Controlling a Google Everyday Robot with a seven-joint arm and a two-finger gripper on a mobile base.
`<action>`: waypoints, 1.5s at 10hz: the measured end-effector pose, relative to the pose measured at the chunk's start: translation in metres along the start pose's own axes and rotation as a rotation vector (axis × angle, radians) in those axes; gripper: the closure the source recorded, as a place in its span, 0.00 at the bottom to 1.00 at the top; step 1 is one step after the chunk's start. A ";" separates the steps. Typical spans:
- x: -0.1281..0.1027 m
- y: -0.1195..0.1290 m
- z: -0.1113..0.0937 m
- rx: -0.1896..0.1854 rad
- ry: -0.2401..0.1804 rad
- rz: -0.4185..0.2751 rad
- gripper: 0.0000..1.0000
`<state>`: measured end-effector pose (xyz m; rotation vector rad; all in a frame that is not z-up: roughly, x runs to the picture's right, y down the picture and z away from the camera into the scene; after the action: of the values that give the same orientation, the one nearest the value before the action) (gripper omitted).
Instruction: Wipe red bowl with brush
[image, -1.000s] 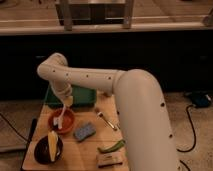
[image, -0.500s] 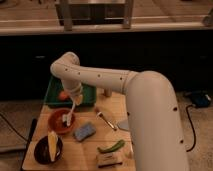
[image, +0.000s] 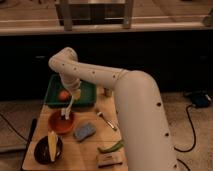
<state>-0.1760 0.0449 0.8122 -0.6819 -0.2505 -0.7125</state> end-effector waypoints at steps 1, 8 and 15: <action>-0.013 -0.007 0.000 0.002 -0.010 -0.026 1.00; -0.024 0.023 0.006 0.002 -0.070 -0.063 1.00; -0.016 0.034 0.009 0.002 -0.092 -0.039 1.00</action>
<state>-0.1650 0.0782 0.7956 -0.7103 -0.3503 -0.7190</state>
